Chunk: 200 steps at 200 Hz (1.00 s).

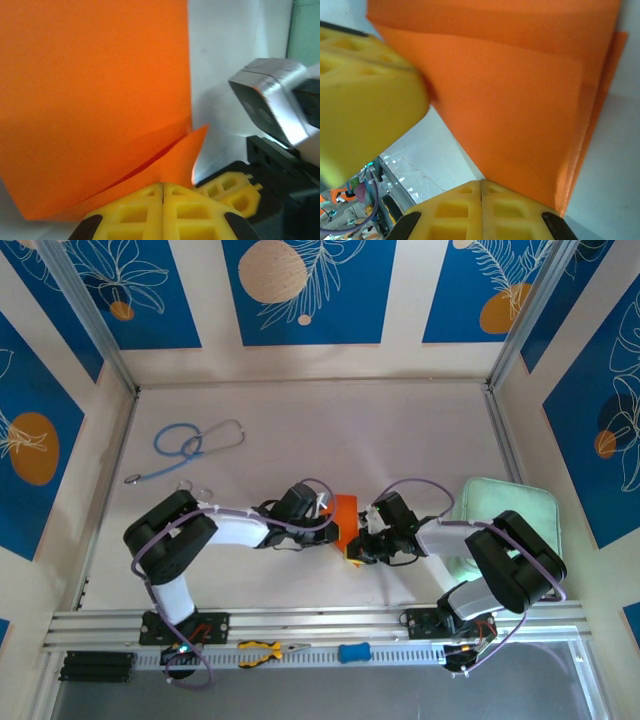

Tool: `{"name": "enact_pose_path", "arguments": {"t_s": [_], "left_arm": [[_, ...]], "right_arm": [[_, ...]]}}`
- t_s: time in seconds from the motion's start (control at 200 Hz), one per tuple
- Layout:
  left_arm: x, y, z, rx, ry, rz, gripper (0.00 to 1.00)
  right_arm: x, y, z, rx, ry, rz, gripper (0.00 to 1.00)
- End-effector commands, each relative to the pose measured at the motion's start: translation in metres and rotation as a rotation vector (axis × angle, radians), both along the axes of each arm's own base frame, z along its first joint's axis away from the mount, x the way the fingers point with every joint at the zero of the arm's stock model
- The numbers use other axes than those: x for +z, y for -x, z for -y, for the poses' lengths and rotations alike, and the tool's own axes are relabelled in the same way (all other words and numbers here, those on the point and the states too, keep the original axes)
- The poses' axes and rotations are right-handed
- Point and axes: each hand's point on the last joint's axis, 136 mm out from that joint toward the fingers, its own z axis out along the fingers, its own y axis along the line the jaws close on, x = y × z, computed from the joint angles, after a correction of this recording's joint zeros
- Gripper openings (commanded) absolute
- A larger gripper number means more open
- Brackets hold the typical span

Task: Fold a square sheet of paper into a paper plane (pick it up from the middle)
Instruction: Third fold the triangle at the center of the table.

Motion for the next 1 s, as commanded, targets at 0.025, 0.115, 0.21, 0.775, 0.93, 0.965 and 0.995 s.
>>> {"name": "enact_pose_path", "arguments": {"t_s": [0.025, 0.115, 0.21, 0.775, 0.93, 0.965, 0.995], "left_arm": [[-0.013, -0.008, -0.001, 0.042, -0.039, -0.013, 0.0], [-0.026, -0.007, -0.013, 0.058, -0.119, -0.029, 0.0], [-0.033, -0.005, -0.022, 0.062, -0.158, -0.042, 0.0], [-0.037, -0.011, -0.043, 0.074, -0.198, -0.051, 0.0], [-0.039, -0.011, -0.044, 0.076, -0.199, -0.055, 0.0], [-0.039, -0.012, -0.045, 0.078, -0.199, -0.055, 0.0], [-0.04, -0.012, -0.046, 0.08, -0.201, -0.056, 0.0]], "right_arm": [[-0.008, 0.011, 0.01, -0.001, 0.044, -0.046, 0.04], [-0.002, 0.01, 0.008, 0.004, 0.027, -0.031, 0.04], [0.01, 0.004, 0.004, 0.009, 0.004, -0.003, 0.05], [0.011, -0.021, -0.031, 0.069, 0.025, -0.009, 0.05], [-0.004, -0.012, -0.017, 0.047, 0.062, -0.044, 0.05], [-0.005, -0.01, -0.015, 0.046, 0.058, -0.048, 0.05], [-0.005, -0.007, -0.012, 0.046, 0.057, -0.052, 0.05]]}}
